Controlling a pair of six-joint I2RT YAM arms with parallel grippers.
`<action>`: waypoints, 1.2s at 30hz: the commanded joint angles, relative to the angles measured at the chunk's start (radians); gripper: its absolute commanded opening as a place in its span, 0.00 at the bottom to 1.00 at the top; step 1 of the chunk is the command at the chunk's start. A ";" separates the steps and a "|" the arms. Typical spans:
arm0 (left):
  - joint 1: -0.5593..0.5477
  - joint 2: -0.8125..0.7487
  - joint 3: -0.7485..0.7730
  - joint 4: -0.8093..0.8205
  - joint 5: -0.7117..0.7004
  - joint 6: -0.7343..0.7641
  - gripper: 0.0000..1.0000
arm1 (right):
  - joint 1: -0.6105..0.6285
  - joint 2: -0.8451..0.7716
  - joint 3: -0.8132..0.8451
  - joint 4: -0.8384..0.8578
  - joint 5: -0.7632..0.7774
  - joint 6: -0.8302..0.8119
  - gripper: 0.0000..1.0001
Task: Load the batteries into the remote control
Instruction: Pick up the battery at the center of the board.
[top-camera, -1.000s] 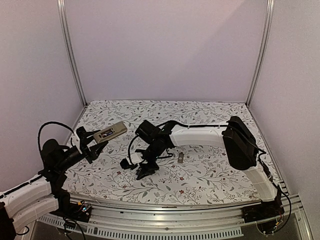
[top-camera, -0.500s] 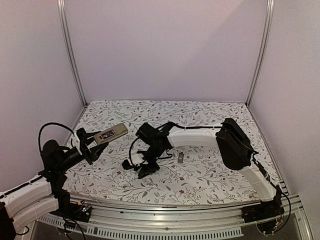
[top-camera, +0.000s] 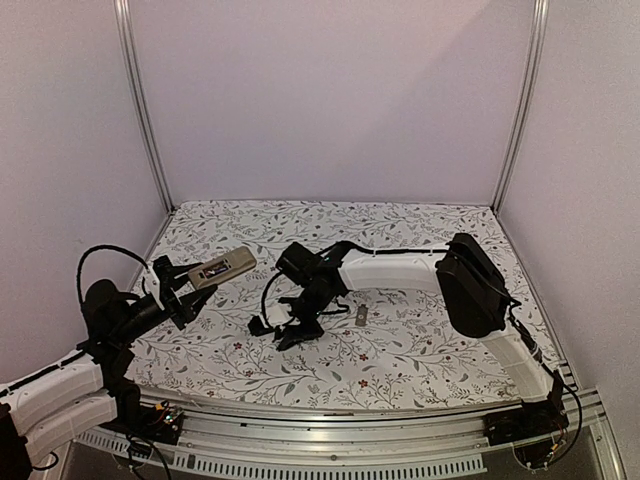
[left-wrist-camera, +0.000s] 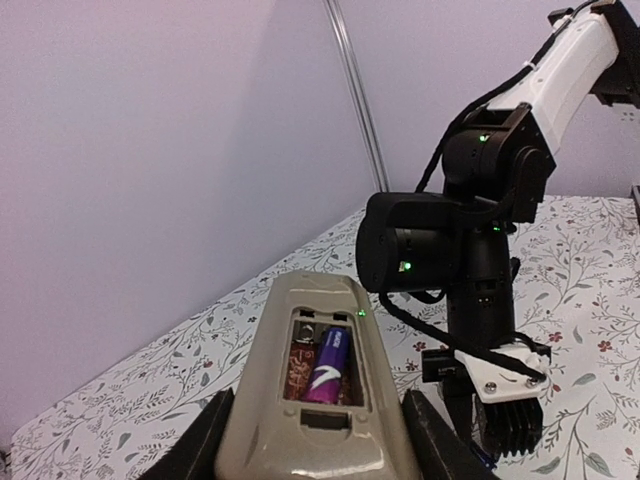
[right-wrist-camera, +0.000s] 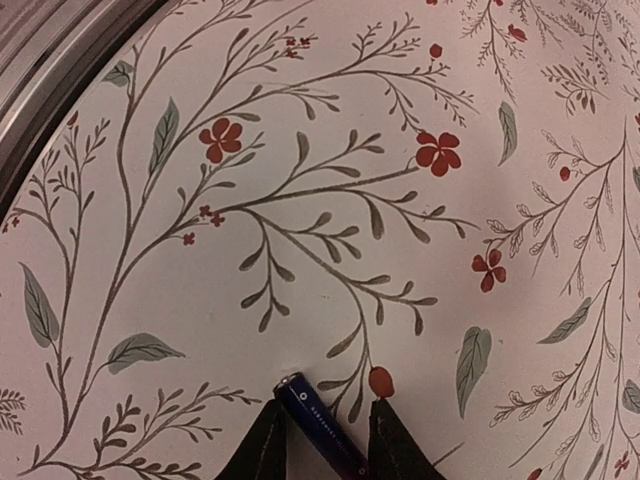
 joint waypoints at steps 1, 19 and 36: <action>0.007 0.000 -0.010 0.034 0.015 -0.014 0.00 | -0.010 0.002 -0.032 -0.070 0.063 -0.014 0.14; -0.132 0.029 -0.018 0.012 0.157 0.279 0.00 | -0.082 -0.482 -0.406 0.163 0.114 0.352 0.00; -0.416 0.344 0.112 0.215 0.120 0.144 0.00 | 0.158 -0.755 -0.333 0.186 0.243 0.545 0.00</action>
